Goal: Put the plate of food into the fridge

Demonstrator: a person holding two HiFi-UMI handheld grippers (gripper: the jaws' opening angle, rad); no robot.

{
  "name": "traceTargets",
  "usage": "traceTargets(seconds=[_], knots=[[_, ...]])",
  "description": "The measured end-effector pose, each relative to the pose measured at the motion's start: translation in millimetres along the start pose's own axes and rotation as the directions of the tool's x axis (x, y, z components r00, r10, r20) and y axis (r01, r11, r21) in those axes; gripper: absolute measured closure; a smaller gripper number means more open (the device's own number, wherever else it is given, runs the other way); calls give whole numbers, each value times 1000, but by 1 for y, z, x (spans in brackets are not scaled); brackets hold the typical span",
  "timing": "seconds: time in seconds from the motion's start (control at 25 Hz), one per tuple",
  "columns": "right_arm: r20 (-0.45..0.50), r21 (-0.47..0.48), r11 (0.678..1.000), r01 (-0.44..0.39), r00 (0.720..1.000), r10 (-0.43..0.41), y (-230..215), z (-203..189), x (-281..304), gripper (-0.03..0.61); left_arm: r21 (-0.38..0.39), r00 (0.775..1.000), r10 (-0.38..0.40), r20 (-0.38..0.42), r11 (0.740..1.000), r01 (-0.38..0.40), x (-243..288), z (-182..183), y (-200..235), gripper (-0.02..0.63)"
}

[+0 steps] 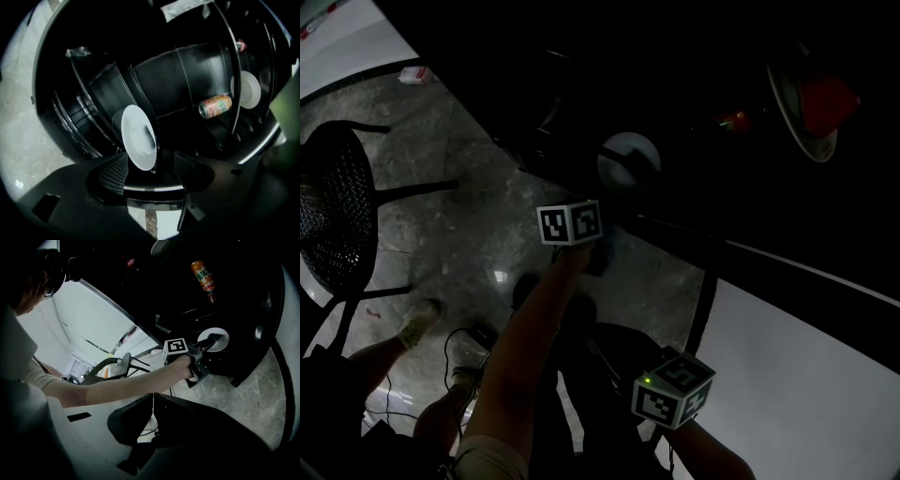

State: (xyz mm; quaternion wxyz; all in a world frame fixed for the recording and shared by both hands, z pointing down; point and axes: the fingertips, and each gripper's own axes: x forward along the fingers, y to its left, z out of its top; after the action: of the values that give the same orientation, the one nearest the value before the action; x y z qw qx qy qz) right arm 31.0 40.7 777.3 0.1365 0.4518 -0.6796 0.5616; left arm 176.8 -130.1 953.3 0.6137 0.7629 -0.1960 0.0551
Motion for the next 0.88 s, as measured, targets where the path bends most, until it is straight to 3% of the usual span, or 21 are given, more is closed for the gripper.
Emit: traceTargets(seconds=[0.32,0.88], knots=[[-17,9,1000,6,1000,-5,-1,-7,-2,557,-28,1000,-26,-10,999,25,-7,0,0,322],[-4,17,1000,5,1000,-4,2,-6,2,557,11,996,-61,-58,998,62,9,-2,-20,323]])
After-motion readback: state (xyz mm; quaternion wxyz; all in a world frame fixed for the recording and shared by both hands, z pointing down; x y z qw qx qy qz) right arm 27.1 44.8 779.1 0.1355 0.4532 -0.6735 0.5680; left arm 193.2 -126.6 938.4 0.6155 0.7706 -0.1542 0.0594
